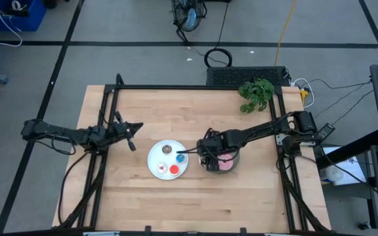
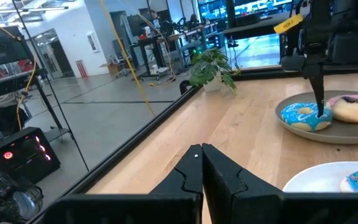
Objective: Pick & Place donuts
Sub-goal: Put the large black donut on the gray plate
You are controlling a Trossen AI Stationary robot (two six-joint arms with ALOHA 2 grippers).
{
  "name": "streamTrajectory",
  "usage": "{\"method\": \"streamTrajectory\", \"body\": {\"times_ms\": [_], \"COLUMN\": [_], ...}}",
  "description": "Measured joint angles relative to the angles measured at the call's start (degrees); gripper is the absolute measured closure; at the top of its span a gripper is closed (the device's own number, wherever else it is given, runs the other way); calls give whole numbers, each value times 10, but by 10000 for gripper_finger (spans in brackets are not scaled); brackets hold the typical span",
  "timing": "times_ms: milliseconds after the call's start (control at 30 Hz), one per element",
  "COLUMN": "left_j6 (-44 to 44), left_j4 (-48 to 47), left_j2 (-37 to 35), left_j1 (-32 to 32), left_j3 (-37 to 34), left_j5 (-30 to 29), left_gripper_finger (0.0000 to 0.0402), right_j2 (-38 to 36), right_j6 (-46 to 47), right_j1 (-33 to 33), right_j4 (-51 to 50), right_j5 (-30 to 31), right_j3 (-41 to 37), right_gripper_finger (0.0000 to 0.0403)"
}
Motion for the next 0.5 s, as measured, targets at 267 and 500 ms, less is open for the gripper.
{"method": "streamTrajectory", "body": {"times_ms": [267, 500], "left_j6": [0, -5], "left_j4": [4, 6], "left_j2": [0, 0], "left_j1": [0, 0], "left_j3": [0, 0], "left_j5": [0, 0], "left_gripper_finger": [394, 394], "right_j2": [0, 0], "right_j6": [17, 3], "right_j1": [-4, -12], "right_j4": [-79, -85], "right_j5": [4, 9], "right_j3": [23, 52], "right_gripper_finger": [127, 110]}}
